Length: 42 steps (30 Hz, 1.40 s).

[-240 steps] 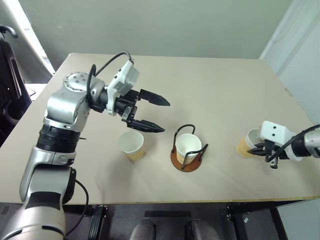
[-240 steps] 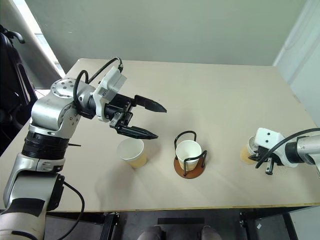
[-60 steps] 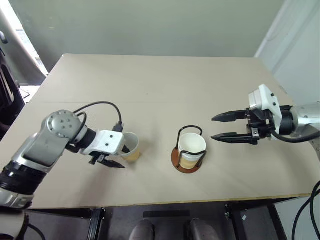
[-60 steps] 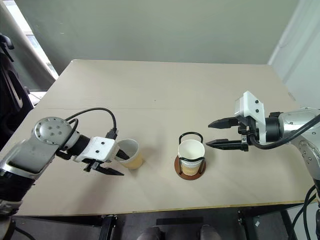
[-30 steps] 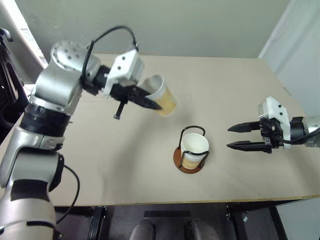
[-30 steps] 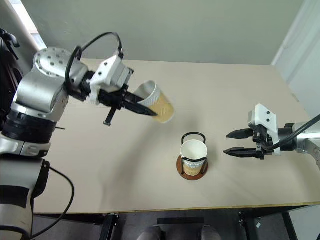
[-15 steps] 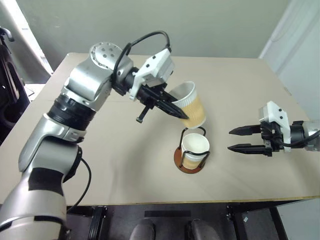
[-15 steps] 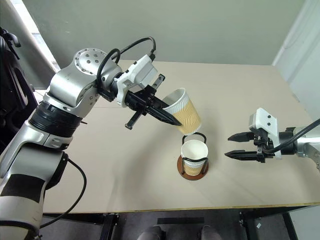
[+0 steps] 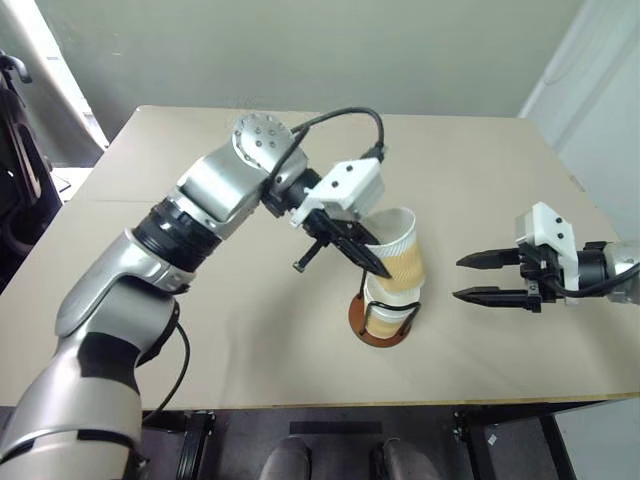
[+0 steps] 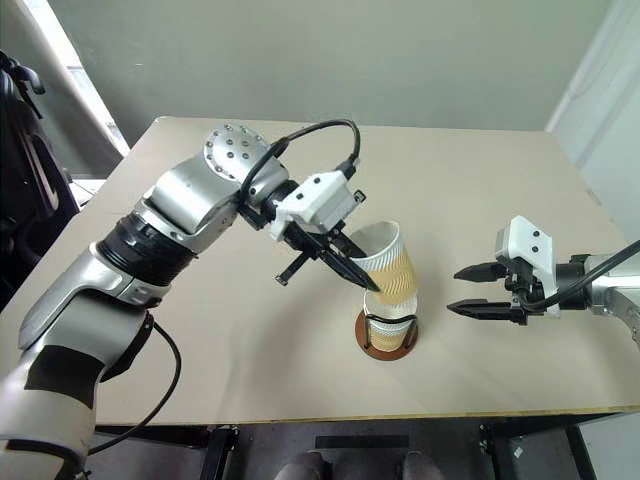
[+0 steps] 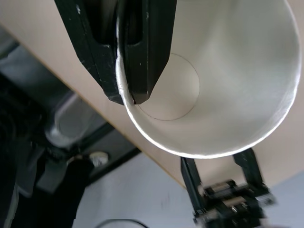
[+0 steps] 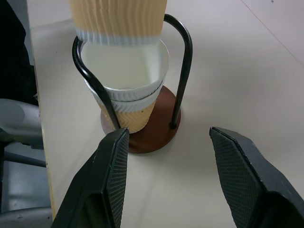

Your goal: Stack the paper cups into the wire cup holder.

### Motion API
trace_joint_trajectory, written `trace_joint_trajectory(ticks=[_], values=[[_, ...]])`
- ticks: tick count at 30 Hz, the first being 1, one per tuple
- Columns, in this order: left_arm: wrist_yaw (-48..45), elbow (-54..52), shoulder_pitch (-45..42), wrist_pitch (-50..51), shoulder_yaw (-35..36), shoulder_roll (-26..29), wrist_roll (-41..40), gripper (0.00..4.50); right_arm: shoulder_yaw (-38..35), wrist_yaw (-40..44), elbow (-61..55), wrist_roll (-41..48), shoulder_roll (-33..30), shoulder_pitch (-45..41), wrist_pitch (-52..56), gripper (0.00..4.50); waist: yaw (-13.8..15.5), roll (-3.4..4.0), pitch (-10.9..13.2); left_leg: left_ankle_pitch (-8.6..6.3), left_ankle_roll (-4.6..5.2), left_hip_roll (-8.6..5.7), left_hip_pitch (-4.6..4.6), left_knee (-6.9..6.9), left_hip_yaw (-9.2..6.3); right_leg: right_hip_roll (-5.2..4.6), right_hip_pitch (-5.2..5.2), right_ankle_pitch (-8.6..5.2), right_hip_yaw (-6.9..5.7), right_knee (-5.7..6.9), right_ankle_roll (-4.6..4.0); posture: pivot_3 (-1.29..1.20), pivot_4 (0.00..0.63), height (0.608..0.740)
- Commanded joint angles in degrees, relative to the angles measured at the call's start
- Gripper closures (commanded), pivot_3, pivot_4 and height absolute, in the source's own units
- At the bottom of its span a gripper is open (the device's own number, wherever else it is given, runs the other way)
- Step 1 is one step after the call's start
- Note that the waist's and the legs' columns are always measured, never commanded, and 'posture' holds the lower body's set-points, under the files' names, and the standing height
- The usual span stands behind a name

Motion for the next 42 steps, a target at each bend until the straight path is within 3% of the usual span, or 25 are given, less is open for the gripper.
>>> trace_joint_trajectory(ticks=[1,32,35,42], values=[[-1.76,0.89,-1.19,-4.11,0.33,-0.27,1.99,4.42,-2.74,-0.27,-1.38,0.57,-0.30,-0.37,-0.56,1.81,0.01,0.00,0.00,0.00,0.00,0.00,0.00,0.00,0.00,0.00,0.00,0.00,0.00,0.00,0.00,0.00,0.150,0.740],[-1.76,0.45,-0.61,-6.27,-3.71,-0.16,1.86,4.42,-2.50,-1.18,-1.57,0.20,-0.36,-0.88,-0.83,1.81,0.15,0.00,0.00,0.00,0.01,-0.01,0.00,0.02,0.03,0.00,0.03,0.00,-0.01,0.02,0.00,0.00,0.150,0.740],[-1.76,1.13,-1.09,-6.45,-3.36,-0.97,2.26,3.83,-2.48,-1.24,-1.55,0.14,-0.41,-0.90,-0.78,1.81,0.16,0.00,0.00,0.00,0.01,-0.01,0.00,0.01,0.03,0.00,0.03,0.00,-0.01,0.02,0.00,0.00,0.150,0.740],[-1.76,2.33,-1.64,-6.61,-2.90,-1.96,2.35,1.39,-2.53,-1.20,-1.45,0.46,-0.57,-1.03,-0.20,1.81,0.31,0.00,0.00,-0.01,0.02,-0.01,0.00,0.04,0.04,0.00,0.05,0.01,-0.01,0.03,0.02,0.00,0.150,0.740]])
